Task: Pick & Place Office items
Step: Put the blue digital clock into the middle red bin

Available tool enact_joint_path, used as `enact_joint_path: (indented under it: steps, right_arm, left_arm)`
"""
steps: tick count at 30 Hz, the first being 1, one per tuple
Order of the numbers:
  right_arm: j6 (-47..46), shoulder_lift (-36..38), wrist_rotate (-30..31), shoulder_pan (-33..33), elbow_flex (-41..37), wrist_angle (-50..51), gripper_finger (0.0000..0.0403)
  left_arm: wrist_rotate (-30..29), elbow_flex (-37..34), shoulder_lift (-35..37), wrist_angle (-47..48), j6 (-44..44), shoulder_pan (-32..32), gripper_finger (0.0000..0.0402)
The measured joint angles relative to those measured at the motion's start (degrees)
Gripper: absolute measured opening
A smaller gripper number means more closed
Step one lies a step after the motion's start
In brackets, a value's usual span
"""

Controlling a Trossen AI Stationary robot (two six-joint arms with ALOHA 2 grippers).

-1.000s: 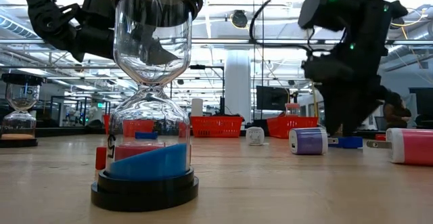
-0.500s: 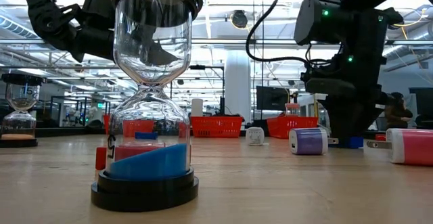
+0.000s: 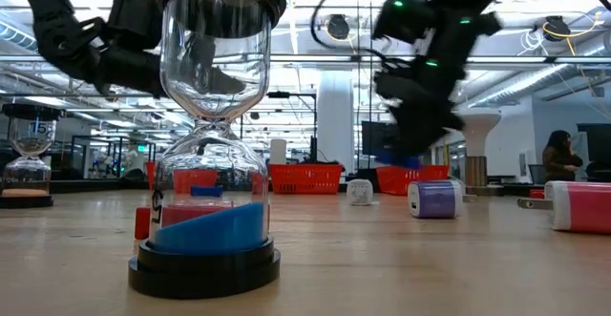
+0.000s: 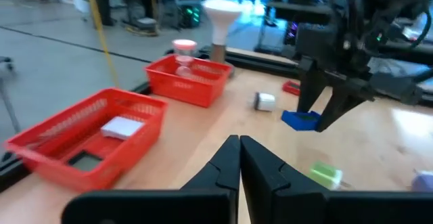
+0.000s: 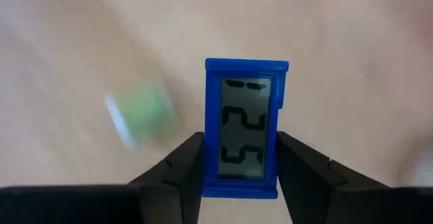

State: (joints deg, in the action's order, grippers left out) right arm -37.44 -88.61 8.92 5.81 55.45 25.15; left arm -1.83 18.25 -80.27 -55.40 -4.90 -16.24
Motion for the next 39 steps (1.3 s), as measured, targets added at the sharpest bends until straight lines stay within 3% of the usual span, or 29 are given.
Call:
enact_joint_path:
  steps: [3,7,13,22,28,39]
  right_arm:
    - [3.0,-1.9,-1.5,4.3,2.1,-7.9,0.0143]
    - [5.4,-9.3,-3.0,7.6,7.6,-11.2,0.0144]
    - [5.7,-19.2,-3.3,10.6,19.4,-9.3,0.0148]
    - [5.6,-21.2,-4.2,19.1,33.1,-6.7,0.0145]
    - [5.3,-27.4,-4.4,23.5,40.6,-1.5,0.0145]
    - [2.2,-37.5,-9.1,25.7,47.0,0.8,0.0147]
  left_arm:
    - [-1.6,-2.7,0.0,-4.5,-0.2,-0.9,0.0006]
    - [-1.8,-4.1,0.0,-6.1,-0.3,-1.9,0.0007]
    - [-2.7,-4.1,0.0,-5.9,-0.5,-2.3,0.0008]
    - [-3.9,-4.1,0.0,-5.3,-0.4,-2.3,0.0011]
    - [-4.3,-4.1,0.0,-4.7,-0.3,-2.3,0.0008]
    - [-4.8,-4.1,0.0,-4.7,-0.4,-2.3,0.0011]
